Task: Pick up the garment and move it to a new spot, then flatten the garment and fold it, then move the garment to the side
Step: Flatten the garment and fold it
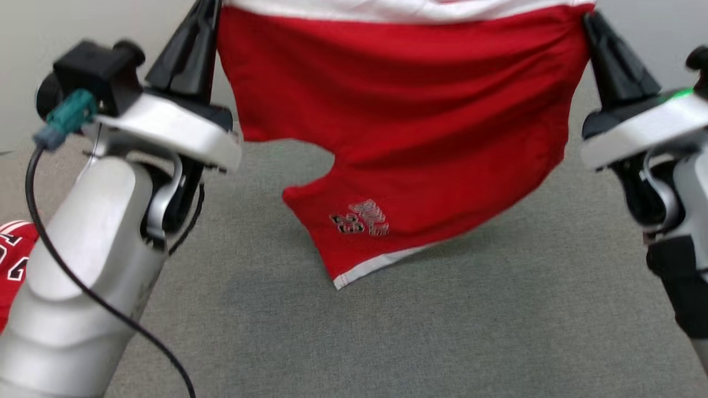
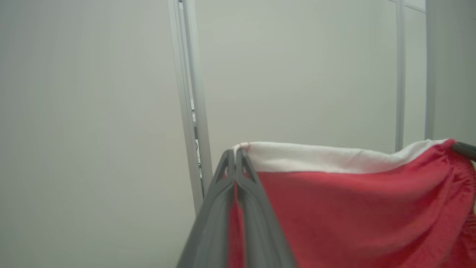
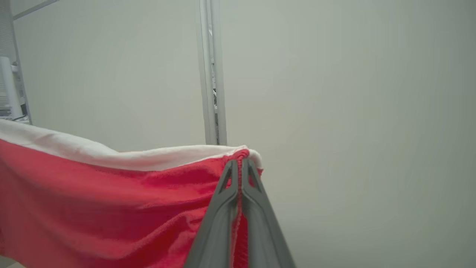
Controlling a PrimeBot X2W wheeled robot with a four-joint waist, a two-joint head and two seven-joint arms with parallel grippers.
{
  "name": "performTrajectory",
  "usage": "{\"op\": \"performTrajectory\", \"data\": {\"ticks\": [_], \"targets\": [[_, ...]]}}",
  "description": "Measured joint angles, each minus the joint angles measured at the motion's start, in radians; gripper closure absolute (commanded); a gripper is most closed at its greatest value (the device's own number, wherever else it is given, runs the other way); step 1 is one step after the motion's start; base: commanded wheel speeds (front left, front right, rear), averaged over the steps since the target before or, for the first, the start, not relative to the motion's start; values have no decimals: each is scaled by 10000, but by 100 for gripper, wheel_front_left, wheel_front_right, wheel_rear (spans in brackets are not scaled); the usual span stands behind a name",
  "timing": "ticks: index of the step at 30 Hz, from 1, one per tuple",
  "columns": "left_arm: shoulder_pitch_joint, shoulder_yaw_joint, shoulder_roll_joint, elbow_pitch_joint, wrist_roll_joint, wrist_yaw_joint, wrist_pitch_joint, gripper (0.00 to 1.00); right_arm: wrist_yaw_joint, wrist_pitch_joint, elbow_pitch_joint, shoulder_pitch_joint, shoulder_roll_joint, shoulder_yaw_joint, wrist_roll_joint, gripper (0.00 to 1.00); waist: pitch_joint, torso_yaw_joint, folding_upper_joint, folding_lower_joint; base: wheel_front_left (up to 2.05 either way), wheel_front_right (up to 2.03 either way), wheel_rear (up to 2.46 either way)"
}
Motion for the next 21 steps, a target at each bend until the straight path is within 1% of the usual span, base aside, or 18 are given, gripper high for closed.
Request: {"op": "performTrajectory", "data": {"ticks": [5, 8, 9, 12, 13, 16, 19, 21], "targets": [[-2782, -65, -905, 2907, -59, -800, -405, 100, 0, -447, 2232, -2524, -173, 564, 199, 100, 493, 254, 0, 0, 0, 0, 0], [-4144, -46, -1325, 4675, -102, -1191, -754, 100, 0, -780, 3578, -3732, -48, 792, 286, 100, 728, 415, 0, 0, 0, 0, 0], [-4144, -46, -1325, 4675, -102, -1191, -754, 100, 0, -780, 3578, -3732, -48, 792, 286, 100, 728, 415, 0, 0, 0, 0, 0], [-5072, 29, -1574, 6249, -188, -1475, -949, 100, 0, -1045, 4771, -4664, 355, 736, 518, 100, 817, 488, 0, 0, 0, 0, 0], [-5348, 40, -1626, 6684, -192, -1521, -1043, 100, 0, -1081, 5083, -4918, 533, 562, 685, 100, 812, 472, 0, 0, 0, 0, 0], [-6195, 10, -1776, 7749, -192, -1707, -1083, 100, 2, -1156, 5812, -5614, 746, 251, 736, 100, 873, 465, 0, 0, 0, 0, 0], [-6723, -54, -1971, 8569, -205, -1845, -1114, 100, 0, -1177, 6126, -5962, 965, 77, 619, 100, 1090, 464, 0, 0, 0, 0, 0], [-6926, -119, -2027, 8974, -205, -1925, -1204, 100, 0, -1181, 6360, -6037, 1164, 297, 562, 100, 1313, 473, 1, 0, 0, 0, 0]]}}
